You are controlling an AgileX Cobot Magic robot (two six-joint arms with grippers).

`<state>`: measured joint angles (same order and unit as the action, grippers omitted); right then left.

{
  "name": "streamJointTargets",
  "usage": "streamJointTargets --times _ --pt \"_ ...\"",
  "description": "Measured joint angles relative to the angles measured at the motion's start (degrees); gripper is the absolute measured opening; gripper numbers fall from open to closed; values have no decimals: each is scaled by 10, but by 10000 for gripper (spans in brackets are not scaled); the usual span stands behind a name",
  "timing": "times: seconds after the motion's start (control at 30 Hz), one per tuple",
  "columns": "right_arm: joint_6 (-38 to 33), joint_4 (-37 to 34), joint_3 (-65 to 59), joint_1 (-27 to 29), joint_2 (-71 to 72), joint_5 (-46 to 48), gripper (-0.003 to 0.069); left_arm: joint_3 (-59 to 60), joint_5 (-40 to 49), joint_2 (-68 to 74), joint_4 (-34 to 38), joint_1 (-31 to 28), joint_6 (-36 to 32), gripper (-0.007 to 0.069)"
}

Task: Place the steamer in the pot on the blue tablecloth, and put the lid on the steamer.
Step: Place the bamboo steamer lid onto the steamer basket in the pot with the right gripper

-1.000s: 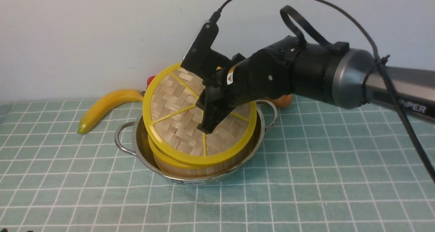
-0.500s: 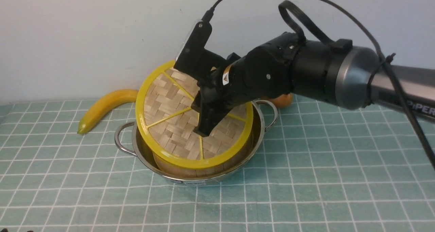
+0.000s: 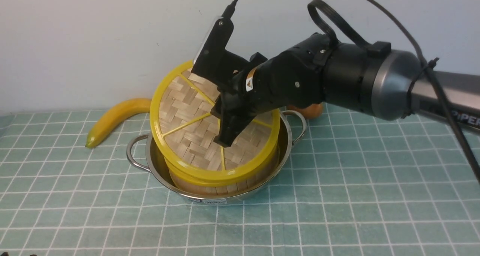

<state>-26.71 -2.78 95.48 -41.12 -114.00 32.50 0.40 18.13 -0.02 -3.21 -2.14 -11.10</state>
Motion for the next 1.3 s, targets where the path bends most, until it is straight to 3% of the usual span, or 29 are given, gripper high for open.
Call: streamJointTargets --times 1.3 --pt "7 28 0 9 -70 -76 141 0 0 0 0 0 0 243"
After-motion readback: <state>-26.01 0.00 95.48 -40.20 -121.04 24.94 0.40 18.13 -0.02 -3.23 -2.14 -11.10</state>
